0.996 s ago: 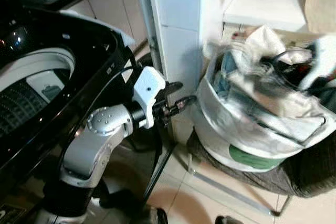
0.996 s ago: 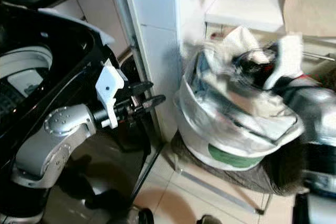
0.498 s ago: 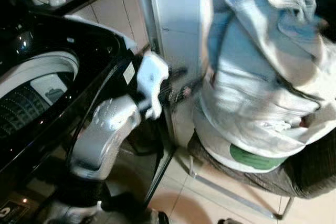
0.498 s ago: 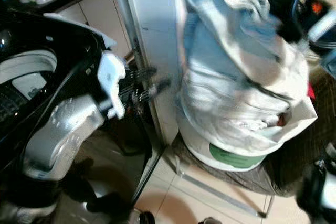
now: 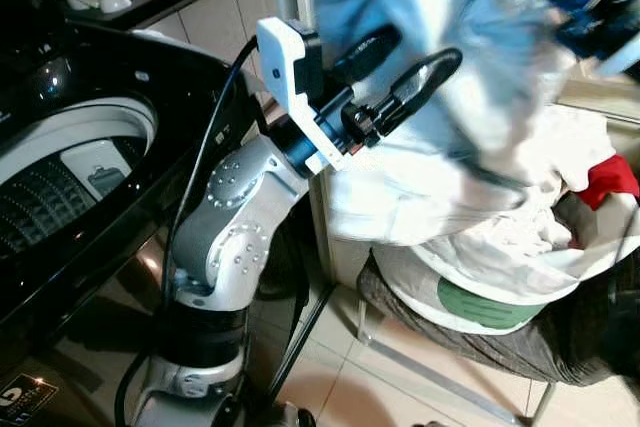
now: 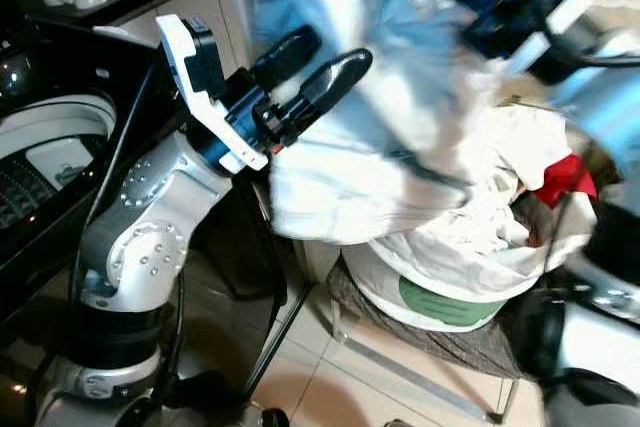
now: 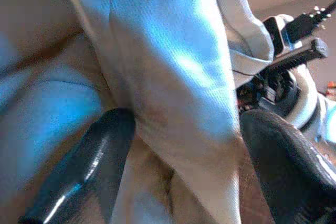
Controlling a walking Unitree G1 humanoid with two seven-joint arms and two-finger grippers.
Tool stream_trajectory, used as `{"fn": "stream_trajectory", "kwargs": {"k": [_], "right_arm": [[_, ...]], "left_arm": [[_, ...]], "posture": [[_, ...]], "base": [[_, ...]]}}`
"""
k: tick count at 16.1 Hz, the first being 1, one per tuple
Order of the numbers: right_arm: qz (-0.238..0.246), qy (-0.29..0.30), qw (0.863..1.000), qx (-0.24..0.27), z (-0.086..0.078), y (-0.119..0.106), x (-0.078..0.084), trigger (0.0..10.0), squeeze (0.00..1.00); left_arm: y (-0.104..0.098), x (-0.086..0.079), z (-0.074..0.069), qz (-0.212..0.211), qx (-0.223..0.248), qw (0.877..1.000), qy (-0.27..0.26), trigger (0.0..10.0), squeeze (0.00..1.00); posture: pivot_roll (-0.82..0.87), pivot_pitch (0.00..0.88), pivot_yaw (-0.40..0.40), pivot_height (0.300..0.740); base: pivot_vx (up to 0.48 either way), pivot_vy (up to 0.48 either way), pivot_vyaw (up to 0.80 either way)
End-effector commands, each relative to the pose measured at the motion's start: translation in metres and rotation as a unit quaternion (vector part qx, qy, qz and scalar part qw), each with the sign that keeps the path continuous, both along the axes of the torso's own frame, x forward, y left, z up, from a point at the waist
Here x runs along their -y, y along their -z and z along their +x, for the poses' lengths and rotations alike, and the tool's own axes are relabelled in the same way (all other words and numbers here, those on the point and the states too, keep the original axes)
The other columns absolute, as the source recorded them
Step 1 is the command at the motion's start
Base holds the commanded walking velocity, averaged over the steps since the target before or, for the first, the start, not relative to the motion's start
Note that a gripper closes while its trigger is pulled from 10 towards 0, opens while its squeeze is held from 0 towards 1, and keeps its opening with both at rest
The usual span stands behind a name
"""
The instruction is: Clothes washing
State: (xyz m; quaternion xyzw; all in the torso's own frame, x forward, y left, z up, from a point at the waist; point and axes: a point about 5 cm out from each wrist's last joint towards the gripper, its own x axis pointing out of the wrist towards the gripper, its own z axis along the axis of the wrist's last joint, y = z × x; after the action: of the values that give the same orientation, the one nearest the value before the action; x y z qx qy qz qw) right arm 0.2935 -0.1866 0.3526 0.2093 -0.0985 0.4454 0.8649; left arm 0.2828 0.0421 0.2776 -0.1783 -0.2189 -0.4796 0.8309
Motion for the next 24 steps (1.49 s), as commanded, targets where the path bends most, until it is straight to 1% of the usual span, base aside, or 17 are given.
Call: {"fn": "stream_trajectory", "kwargs": {"k": [1, 3, 4, 5, 6, 7, 10, 11, 15, 19, 24], "right_arm": [[-0.010, -0.028, 0.999, 0.023, -0.009, -0.006, -0.014, 0.0, 0.00], [-0.014, -0.033, 0.999, 0.018, -0.010, -0.002, -0.021, 0.0, 0.00], [-0.013, -0.032, 0.999, 0.014, -0.010, 0.000, -0.023, 0.0, 0.00], [-0.011, -0.034, 0.999, 0.014, -0.010, 0.000, -0.023, 0.0, 0.00], [-0.007, -0.036, 0.999, 0.013, -0.011, 0.000, -0.024, 0.0, 0.00], [-0.006, -0.036, 0.999, 0.012, -0.011, 0.000, -0.024, 0.0, 0.00], [-0.002, -0.033, 0.999, 0.012, -0.011, 0.000, -0.024, 0.0, 0.00], [-0.001, -0.031, 0.999, 0.011, -0.011, 0.000, -0.024, 0.0, 0.00], [-0.001, -0.028, 1.000, 0.008, -0.011, 0.001, -0.025, 0.0, 0.00], [-0.002, -0.028, 1.000, 0.004, -0.011, 0.003, -0.027, 0.0, 0.00], [-0.002, -0.025, 1.000, 0.003, -0.011, 0.003, -0.027, 0.0, 0.00]], "left_arm": [[-0.004, 0.003, 0.001, -0.014, 0.002, 1.000, -0.007, 10.0, 1.00], [-0.007, 0.007, -0.004, -0.039, -0.006, 0.999, 0.018, 10.0, 1.00], [-0.004, 0.010, -0.006, -0.026, -0.004, 0.999, 0.020, 10.0, 0.96], [0.000, 0.011, -0.004, -0.008, -0.006, 1.000, 0.010, 10.0, 0.30], [0.009, 0.011, 0.003, 0.021, -0.023, 0.999, -0.023, 10.0, 0.07], [0.011, 0.008, 0.007, 0.019, -0.034, 0.999, -0.036, 0.0, 0.00], [0.010, -0.002, 0.015, 0.005, -0.047, 0.996, -0.070, 0.0, 0.00], [0.011, -0.006, 0.018, 0.011, -0.051, 0.995, -0.087, 0.0, 0.00], [0.018, -0.013, 0.023, 0.035, -0.062, 0.990, -0.118, 0.0, 0.00], [0.022, -0.017, 0.024, 0.042, -0.067, 0.988, -0.132, 0.0, 0.00], [0.020, -0.019, 0.024, 0.039, -0.061, 0.988, -0.134, 0.0, 0.00]], "posture": [[-0.09, 0.000, 0.103, 0.740], [-0.09, 0.000, 0.103, 0.740], [-0.09, 0.000, 0.106, 0.740], [-0.09, 0.000, 0.106, 0.740], [-0.09, 0.000, 0.106, 0.740], [-0.09, 0.000, 0.108, 0.740], [-0.09, 0.000, 0.109, 0.740], [-0.09, 0.000, 0.109, 0.740], [-0.08, 0.000, 0.107, 0.740], [-0.08, 0.000, 0.105, 0.740], [-0.08, 0.000, 0.108, 0.740]], "base": [[0.000, 0.000, 0.00], [0.000, 0.000, 0.00], [0.000, 0.000, 0.00], [0.000, 0.000, 0.00], [0.000, 0.000, 0.00], [0.000, 0.000, 0.00], [0.000, 0.000, 0.00], [0.000, 0.000, 0.00], [0.000, 0.000, 0.00], [0.000, 0.000, 0.00], [0.000, 0.000, 0.00]]}}
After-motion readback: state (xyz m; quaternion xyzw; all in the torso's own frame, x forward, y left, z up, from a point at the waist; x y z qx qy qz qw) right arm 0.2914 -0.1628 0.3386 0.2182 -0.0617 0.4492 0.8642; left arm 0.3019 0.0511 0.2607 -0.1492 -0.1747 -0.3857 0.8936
